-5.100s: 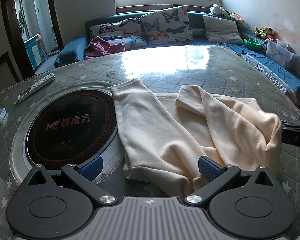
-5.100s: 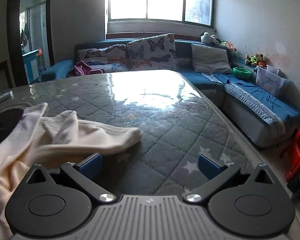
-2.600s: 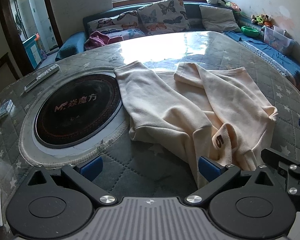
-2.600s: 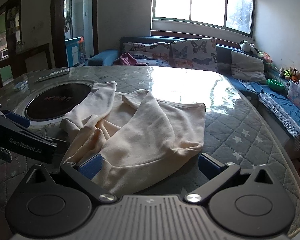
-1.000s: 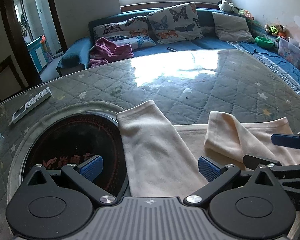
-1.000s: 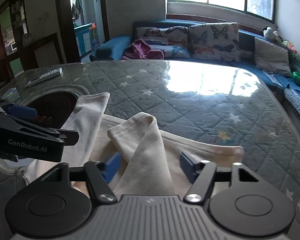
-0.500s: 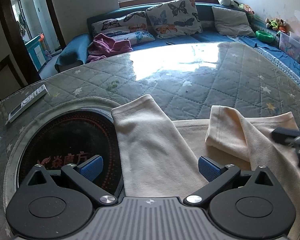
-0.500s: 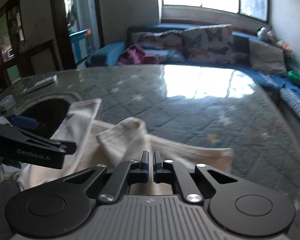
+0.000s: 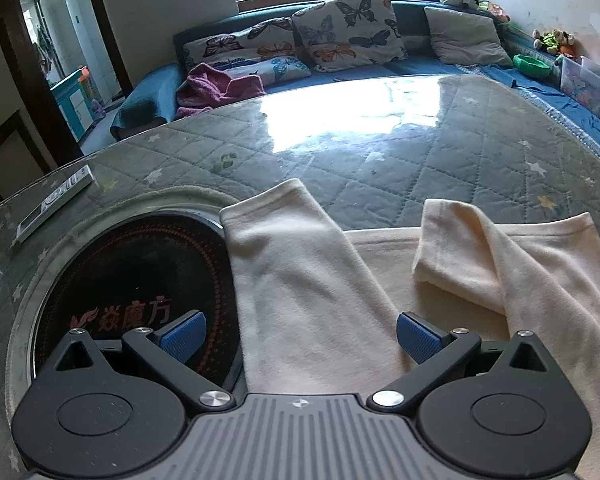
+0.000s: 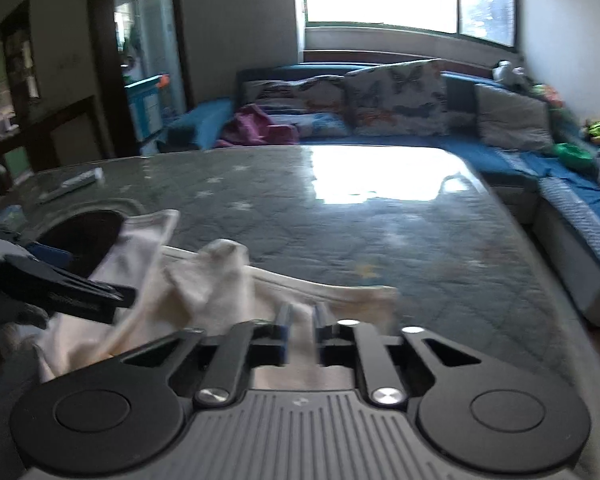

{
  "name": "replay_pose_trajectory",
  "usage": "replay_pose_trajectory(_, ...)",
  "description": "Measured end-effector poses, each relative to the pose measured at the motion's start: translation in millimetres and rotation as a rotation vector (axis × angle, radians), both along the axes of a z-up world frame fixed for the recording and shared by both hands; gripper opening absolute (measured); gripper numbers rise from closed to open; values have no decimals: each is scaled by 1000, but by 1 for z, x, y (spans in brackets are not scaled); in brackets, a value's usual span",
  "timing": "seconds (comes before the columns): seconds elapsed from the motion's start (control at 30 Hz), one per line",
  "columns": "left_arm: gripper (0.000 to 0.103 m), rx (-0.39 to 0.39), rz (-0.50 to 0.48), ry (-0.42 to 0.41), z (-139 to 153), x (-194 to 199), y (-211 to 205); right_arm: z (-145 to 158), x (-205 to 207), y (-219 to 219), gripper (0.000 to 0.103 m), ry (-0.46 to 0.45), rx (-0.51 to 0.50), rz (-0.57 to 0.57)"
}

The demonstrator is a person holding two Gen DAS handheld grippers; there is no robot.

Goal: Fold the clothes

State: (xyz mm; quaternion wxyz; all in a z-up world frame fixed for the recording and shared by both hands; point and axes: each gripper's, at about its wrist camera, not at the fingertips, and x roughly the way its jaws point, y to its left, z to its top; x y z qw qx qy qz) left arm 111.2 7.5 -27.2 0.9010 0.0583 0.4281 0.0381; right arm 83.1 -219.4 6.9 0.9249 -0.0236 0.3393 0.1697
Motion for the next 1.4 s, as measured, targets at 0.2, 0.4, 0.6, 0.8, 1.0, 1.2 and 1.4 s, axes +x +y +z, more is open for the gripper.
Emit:
replay_pose_trajectory(0.2, 103, 9, 7, 10, -4, 0, 5, -17, 26, 35, 41, 47, 13, 53)
replay_pose_trajectory(0.4, 103, 11, 20, 9, -2, 0, 9, -33, 40, 41, 7, 96, 38, 73)
replay_pose_trajectory(0.6, 103, 9, 16, -13, 6, 1, 6, -11, 10, 19, 6, -25, 0, 17)
replay_pose_trajectory(0.8, 102, 4, -11, -26, 9, 3, -6, 19, -37, -39, 6, -131, -27, -132)
replay_pose_trajectory(1.0, 94, -5, -10, -29, 7, 10, -11, 21, -94, -97, 7, -158, -68, -328)
replay_pose_trajectory(1.2, 87, -9, 16, -30, 3, 20, -11, -9, -121, -128, 15, -48, -70, -445)
replay_pose_trajectory(1.4, 78, -10, 21, -24, -6, 30, -12, 0, -129, -126, 34, -85, -44, -413)
